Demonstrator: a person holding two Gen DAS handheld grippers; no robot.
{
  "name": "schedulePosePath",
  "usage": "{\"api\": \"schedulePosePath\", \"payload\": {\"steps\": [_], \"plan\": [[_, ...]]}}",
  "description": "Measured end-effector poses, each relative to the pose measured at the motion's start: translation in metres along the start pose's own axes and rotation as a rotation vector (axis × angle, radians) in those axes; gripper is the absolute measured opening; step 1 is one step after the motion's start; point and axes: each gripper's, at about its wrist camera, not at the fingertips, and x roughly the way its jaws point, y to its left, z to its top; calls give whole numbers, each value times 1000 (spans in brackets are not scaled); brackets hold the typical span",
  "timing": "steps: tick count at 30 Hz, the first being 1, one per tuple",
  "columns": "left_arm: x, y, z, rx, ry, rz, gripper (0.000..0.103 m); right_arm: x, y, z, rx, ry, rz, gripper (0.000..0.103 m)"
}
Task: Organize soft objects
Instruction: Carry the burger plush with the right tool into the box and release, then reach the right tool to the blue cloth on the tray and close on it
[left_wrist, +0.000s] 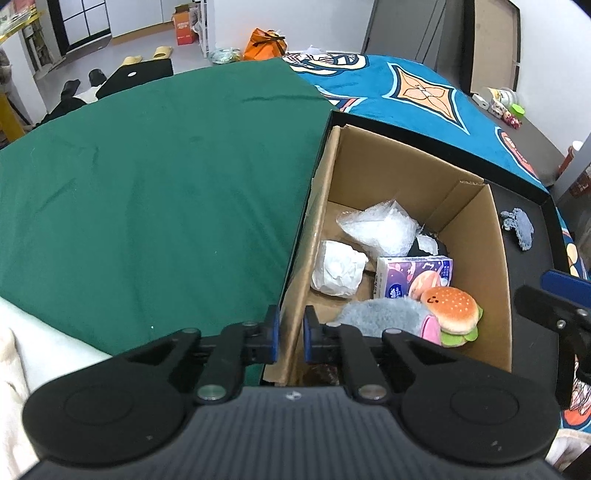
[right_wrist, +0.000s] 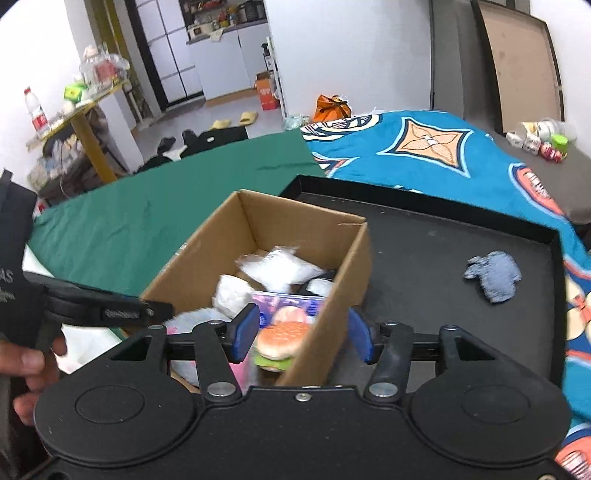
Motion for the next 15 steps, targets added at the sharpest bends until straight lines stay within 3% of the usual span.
{"api": "schedulePosePath", "payload": {"steps": [9, 15], "plan": [[-9, -8, 5, 10, -17, 11, 18, -6, -33, 5, -67, 71, -61, 59], [-9, -15, 8, 18, -22, 41, 30, -6, -57, 10, -61, 76, -106, 65]]}}
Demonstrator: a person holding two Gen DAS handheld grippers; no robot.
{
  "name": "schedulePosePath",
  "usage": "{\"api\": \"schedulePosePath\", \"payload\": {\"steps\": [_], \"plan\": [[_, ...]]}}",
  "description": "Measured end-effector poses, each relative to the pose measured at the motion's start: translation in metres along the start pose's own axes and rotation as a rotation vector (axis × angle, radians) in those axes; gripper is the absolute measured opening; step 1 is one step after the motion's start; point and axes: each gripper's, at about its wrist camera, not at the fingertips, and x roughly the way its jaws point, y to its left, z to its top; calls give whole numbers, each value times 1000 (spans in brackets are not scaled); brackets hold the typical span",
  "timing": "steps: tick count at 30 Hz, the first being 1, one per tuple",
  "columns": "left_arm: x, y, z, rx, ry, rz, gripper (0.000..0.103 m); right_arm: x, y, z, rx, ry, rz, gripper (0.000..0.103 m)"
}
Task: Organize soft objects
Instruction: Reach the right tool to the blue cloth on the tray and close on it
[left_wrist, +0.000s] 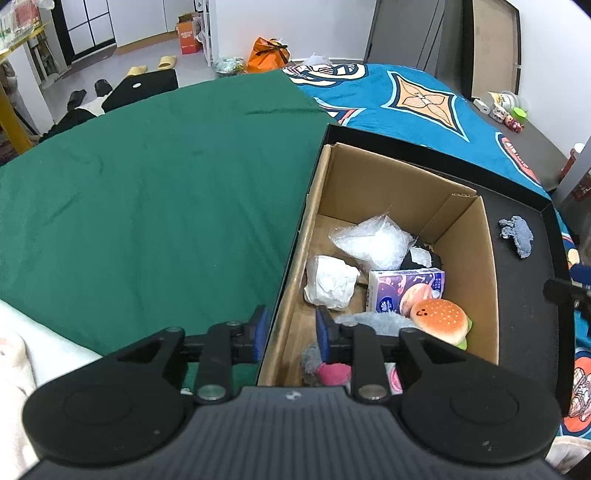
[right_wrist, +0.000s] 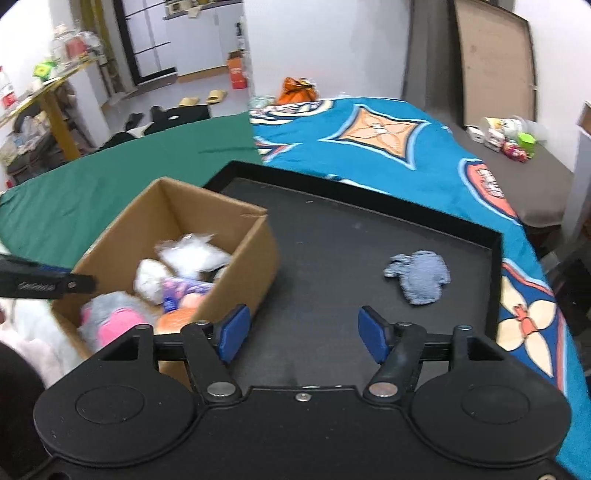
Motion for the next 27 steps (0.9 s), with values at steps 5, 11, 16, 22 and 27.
{"api": "schedulePosePath", "payload": {"steps": [5, 11, 16, 22, 27], "plan": [[0, -5, 3, 8, -5, 29, 38, 8, -22, 9, 35, 2, -42, 74], [7, -9, 8, -6, -3, 69, 38, 21, -46, 16, 99, -39, -72, 77], [16, -18, 14, 19, 2, 91, 38, 39, -66, 2, 135, -58, -58, 71], [27, -32, 22, 36, 4, 123, 38, 57, -94, -3, 217, -64, -66, 68], [37, -44, 29, 64, 18, 165, 42, 68, -115, -7, 271, -54, -63, 60]]}}
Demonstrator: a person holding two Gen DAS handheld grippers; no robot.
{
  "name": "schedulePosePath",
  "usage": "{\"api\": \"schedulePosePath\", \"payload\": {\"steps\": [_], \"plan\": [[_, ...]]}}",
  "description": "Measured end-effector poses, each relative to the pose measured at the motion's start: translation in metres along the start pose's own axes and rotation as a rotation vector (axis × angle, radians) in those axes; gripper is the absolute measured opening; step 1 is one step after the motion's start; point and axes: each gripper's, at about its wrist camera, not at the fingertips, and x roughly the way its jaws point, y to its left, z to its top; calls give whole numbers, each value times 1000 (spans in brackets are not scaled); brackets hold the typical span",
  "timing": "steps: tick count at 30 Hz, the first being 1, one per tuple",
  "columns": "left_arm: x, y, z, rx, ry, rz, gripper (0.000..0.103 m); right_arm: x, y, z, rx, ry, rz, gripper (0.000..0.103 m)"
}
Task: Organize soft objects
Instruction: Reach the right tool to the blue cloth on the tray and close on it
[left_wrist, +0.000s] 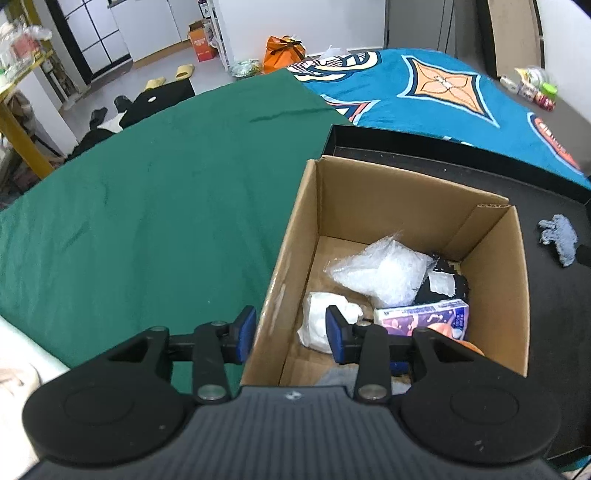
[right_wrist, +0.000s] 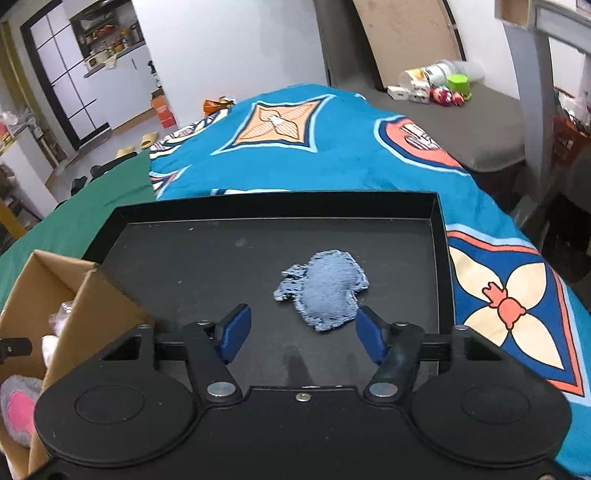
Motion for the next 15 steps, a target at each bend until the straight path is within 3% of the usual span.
{"api": "schedulePosePath", "payload": {"steps": [2, 15], "plan": [[0, -3, 2, 1, -4, 1, 46, 6, -4, 1, 13, 6, -3, 59], [8, -18, 13, 53, 2, 53, 51, 32, -18, 3, 66, 7, -18, 59]]}}
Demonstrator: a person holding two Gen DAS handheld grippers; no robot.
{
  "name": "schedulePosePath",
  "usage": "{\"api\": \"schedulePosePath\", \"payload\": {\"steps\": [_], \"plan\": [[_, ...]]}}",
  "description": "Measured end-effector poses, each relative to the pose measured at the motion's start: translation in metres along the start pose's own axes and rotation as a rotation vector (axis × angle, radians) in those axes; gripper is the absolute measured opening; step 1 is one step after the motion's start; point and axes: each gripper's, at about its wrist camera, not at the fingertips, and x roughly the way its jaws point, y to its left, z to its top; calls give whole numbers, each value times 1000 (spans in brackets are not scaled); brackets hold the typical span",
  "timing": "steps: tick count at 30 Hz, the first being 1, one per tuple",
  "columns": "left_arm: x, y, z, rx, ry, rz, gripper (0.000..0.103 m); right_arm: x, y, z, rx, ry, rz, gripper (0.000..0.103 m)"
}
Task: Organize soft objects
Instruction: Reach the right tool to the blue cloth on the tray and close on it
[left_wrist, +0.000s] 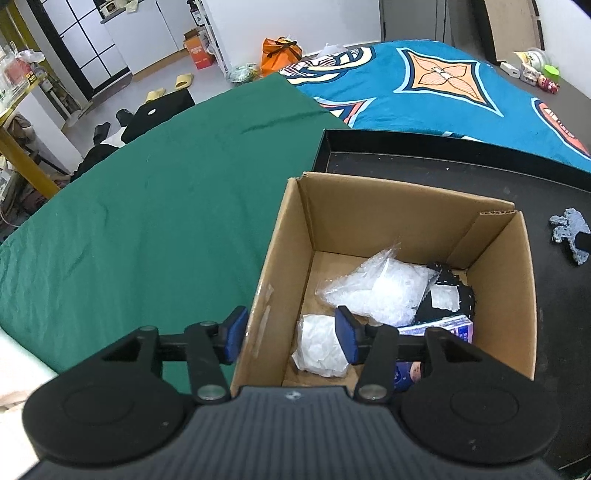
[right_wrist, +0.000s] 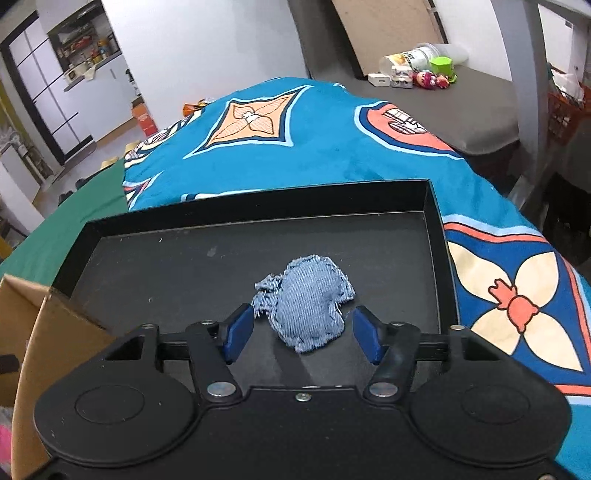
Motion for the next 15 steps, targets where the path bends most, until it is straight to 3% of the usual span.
{"api": "schedulePosePath", "payload": {"steps": [9, 13, 15], "plan": [[2, 0, 3, -3, 9, -6, 53, 12, 5, 7, 17, -20, -35, 55], [2, -4, 2, 16, 3, 10, 53, 18, 13, 6, -61, -19, -81, 36], [2, -6, 1, 20, 0, 15, 53, 20, 11, 5, -64, -10, -81, 33]]}}
